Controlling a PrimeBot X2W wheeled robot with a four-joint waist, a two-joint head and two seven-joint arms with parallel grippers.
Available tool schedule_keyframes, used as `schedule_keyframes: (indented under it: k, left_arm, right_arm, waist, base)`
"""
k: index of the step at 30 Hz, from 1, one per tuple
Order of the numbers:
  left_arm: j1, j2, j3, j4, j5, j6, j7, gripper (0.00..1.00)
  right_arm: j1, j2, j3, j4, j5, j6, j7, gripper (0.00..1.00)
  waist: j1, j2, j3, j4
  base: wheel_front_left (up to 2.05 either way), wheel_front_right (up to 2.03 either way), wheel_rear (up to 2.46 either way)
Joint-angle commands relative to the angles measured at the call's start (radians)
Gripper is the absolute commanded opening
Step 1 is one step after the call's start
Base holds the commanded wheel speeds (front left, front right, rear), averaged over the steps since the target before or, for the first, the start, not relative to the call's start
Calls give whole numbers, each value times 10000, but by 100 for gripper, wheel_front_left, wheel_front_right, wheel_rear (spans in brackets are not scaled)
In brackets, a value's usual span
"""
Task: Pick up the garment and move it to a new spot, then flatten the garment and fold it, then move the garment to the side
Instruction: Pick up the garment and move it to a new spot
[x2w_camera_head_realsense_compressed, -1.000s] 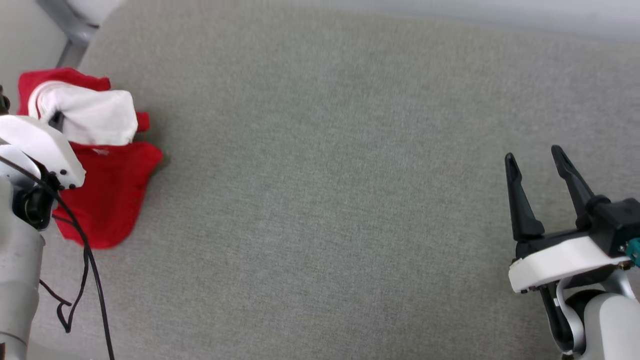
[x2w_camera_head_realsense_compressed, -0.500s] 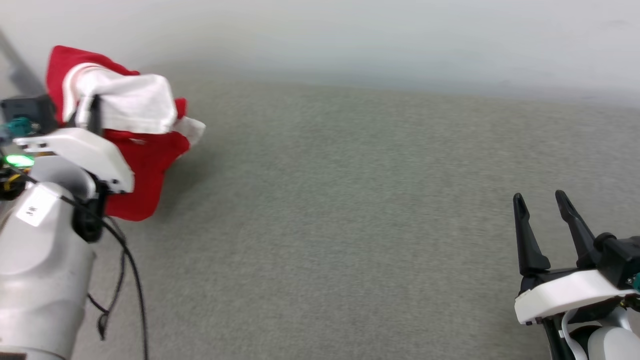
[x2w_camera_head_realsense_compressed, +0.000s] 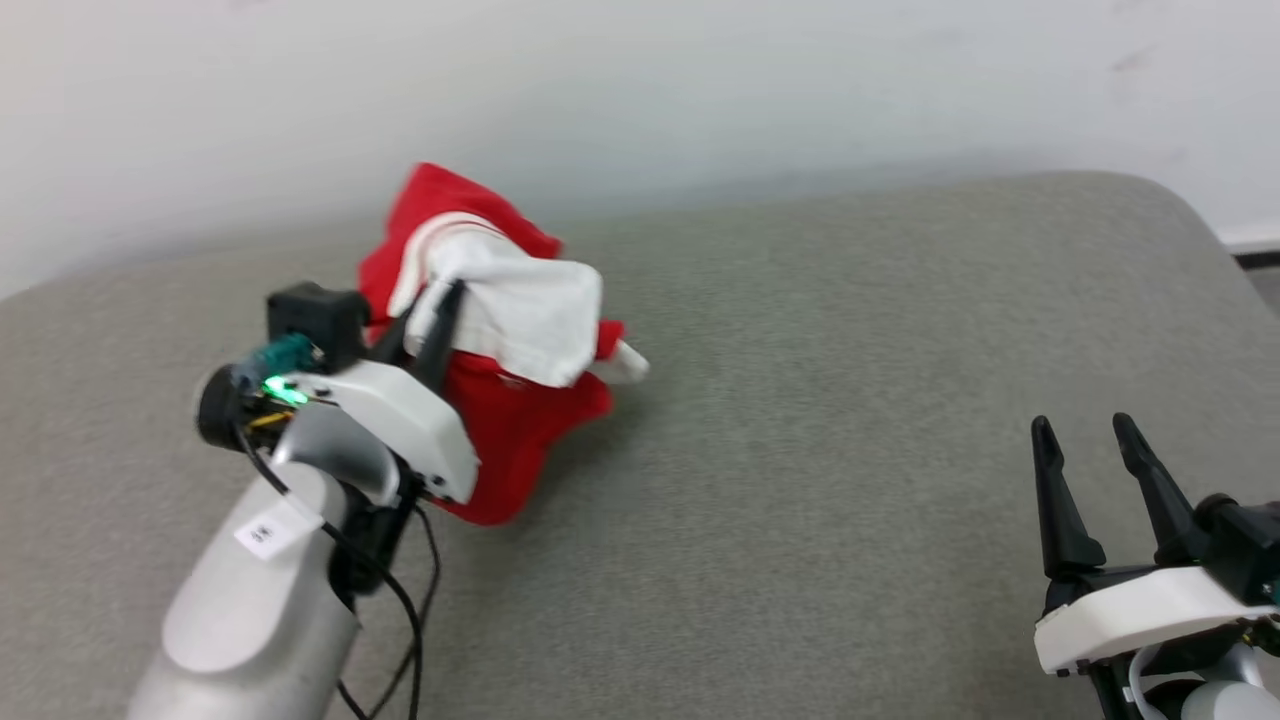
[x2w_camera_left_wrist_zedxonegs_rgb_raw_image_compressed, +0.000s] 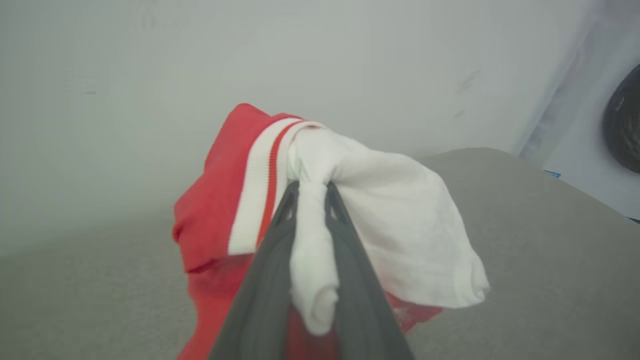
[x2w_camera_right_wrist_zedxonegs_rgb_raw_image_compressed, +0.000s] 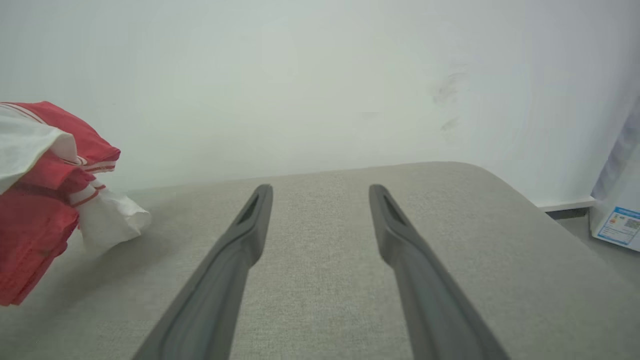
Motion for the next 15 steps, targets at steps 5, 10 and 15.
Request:
schedule_keyframes:
  k: [5, 10, 15]
  left_arm:
    - [859, -312, -803, -1133, 278, 89, 439, 0]
    - [1419, -487, -1542, -1549, 512, 58, 837, 0]
    - [1949, -665, -2133, -1578, 662, 69, 1074, 0]
  right_arm:
    - [-52, 21, 49, 5, 217, -7, -171, 100]
    - [-221, 15, 120, 42, 320, -7, -284, 100]
    - [-457, 18, 275, 190, 386, -7, -413, 100]
  waist:
    - [2, -1, 555, -693]
    - [2, -1, 963, -838]
    - [2, -1, 1356, -861]
  base:
    - [0, 0, 0]
    - [0, 0, 0]
    - [0, 0, 0]
